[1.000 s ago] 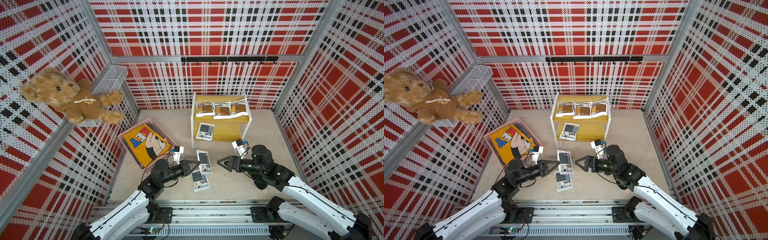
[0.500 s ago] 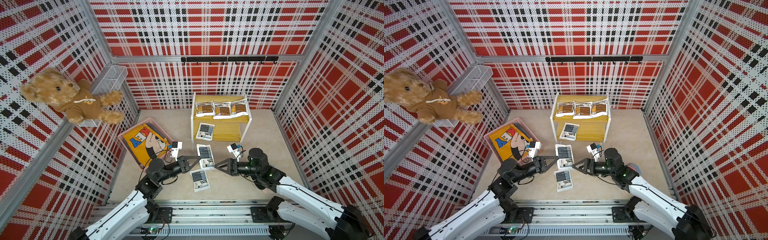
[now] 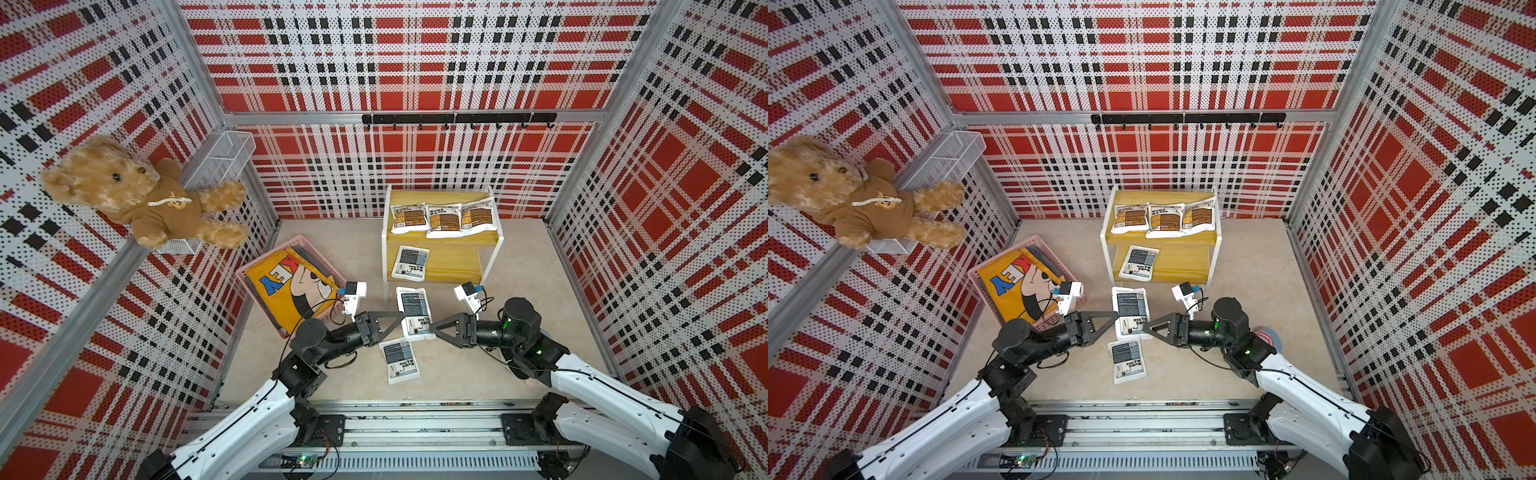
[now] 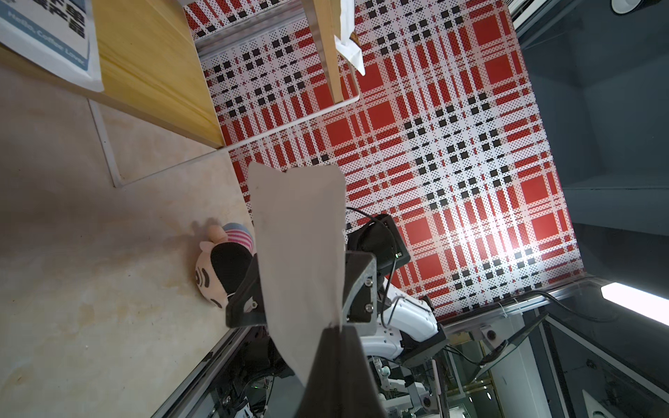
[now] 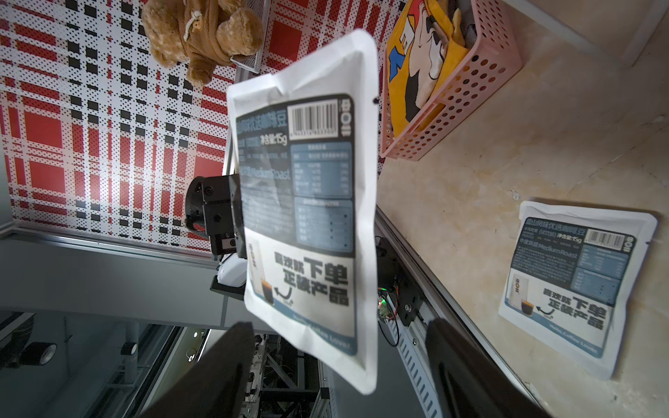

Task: Place the bagged coffee beans on the shelf by color
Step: Place the bagged coffee beans on the shelf.

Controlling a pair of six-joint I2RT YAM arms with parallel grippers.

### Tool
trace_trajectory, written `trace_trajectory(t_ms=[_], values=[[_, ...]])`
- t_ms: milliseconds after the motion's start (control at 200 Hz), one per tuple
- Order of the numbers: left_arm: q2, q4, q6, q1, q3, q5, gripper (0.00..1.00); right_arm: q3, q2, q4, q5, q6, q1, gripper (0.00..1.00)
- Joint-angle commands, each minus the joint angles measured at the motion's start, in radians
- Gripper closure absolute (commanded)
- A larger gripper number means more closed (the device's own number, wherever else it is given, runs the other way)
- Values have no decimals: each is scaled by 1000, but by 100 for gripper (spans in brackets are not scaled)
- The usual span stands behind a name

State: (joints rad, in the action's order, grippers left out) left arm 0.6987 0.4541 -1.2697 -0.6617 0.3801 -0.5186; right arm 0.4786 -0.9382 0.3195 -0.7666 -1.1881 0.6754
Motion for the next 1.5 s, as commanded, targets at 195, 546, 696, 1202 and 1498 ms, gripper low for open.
trace_trajectory(t_ms=[195,546,696,1202,1498], values=[[5,53,-4,-10,-13,-7,100,9,2,45,13,3,9,31],[13,62,-4,-13,-26,-4,100,21,46,-1,30,31,9,50],[13,62,-5,-12,-30,-4,100,26,54,-24,40,43,9,66],[18,62,-15,3,-57,-4,100,43,70,-106,75,73,9,100],[-28,-114,39,74,-29,8,57,119,177,-342,284,142,10,100]])
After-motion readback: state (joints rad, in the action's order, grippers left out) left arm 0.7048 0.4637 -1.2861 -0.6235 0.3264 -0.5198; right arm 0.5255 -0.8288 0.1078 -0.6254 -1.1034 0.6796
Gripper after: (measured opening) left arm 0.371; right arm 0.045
